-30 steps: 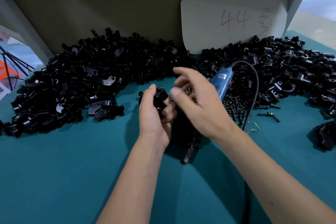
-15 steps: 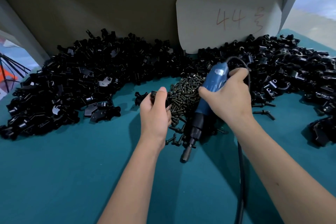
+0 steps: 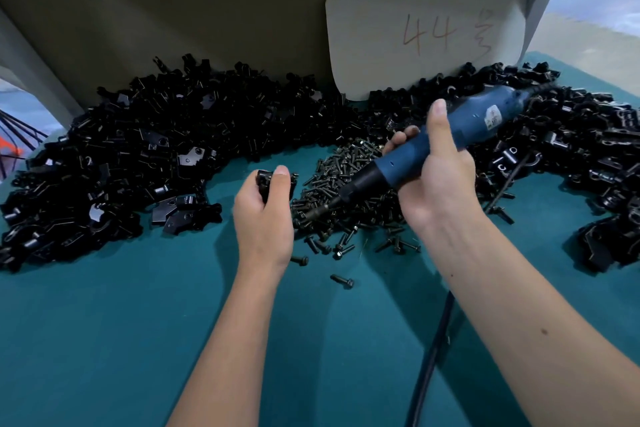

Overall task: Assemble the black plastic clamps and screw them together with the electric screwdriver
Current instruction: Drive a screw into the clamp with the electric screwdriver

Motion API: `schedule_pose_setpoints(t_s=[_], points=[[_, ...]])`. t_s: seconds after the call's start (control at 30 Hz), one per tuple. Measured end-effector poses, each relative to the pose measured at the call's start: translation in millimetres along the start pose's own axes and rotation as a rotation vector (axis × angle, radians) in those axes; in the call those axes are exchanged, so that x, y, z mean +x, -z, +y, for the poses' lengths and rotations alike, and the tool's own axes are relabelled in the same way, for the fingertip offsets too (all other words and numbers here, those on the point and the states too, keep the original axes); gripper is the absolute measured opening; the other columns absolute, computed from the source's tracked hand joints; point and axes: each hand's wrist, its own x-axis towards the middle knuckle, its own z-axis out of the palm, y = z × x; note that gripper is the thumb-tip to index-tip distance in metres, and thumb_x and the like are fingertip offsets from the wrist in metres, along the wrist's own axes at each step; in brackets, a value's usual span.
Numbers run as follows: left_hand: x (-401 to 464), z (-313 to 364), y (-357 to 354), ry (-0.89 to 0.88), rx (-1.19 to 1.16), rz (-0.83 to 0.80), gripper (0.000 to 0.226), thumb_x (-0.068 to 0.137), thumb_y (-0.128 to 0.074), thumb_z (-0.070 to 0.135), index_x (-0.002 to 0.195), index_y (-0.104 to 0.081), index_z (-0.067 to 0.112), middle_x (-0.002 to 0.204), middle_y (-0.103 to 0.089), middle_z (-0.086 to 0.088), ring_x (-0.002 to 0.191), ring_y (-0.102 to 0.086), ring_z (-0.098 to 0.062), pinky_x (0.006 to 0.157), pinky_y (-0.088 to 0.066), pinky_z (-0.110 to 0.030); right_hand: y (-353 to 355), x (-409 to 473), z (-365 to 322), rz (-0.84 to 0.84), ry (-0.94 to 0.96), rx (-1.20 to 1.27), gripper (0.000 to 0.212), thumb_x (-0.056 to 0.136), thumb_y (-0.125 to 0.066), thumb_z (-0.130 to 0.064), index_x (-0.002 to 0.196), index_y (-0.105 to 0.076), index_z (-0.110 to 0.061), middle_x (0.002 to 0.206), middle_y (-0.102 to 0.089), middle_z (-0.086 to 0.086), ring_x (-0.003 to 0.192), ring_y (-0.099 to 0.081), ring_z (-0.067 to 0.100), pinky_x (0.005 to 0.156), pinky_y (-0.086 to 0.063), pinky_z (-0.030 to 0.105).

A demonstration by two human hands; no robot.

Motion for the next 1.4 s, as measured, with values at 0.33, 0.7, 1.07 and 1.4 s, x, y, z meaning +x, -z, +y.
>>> schedule_pose_setpoints(t_s=[0.33, 0.7, 1.07, 1.4], points=[[2.8, -7.9, 22.6, -0.237, 0.555, -0.112, 0.031, 0.089, -0.051, 0.044, 0.070, -0.043, 0.021, 0.055, -0.045, 0.008, 0.052, -0.042, -0.011, 0.052, -0.028, -0.032, 7.4, 2.9, -2.5, 0.308, 0.034, 0.136, 0.038, 0.088, -0.080, -0.014, 0.112, -0.051, -0.010, 0.070, -0.059, 0.003, 0.054, -0.057, 0.017, 0.060, -0.055, 0.030], [-0.8, -5.1, 16.5, -0.260, 0.639, -0.143, 0.031, 0.088, -0.050, 0.045, 0.070, -0.042, 0.022, 0.054, -0.046, 0.004, 0.050, -0.043, -0.021, 0.049, -0.033, -0.034, 3.7, -1.0, 6.2, 0.275, 0.029, 0.152, 0.036, 0.090, -0.081, -0.015, 0.111, -0.052, -0.012, 0.073, -0.059, 0.004, 0.053, -0.057, 0.017, 0.061, -0.056, 0.031], [-9.2, -2.1, 2.4, -0.423, 0.758, -0.112, 0.030, 0.093, -0.050, 0.043, 0.079, -0.041, 0.018, 0.067, -0.047, 0.007, 0.062, -0.046, -0.016, 0.058, -0.033, -0.024, 5.6, 2.7, 0.7, 0.384, 0.102, 0.208, 0.045, 0.087, -0.067, -0.009, 0.129, -0.050, -0.008, 0.061, -0.053, 0.002, 0.047, -0.048, 0.017, 0.053, -0.046, 0.030], [-15.5, -2.3, -7.6, -0.397, 0.728, -0.083, 0.031, 0.092, -0.050, 0.042, 0.075, -0.038, 0.018, 0.062, -0.046, 0.006, 0.057, -0.042, -0.017, 0.058, -0.032, -0.028, 7.2, 4.9, 0.6, 0.394, 0.145, 0.208, 0.024, 0.085, -0.064, -0.009, 0.103, -0.048, -0.009, 0.058, -0.051, 0.001, 0.045, -0.045, 0.018, 0.052, -0.043, 0.031]])
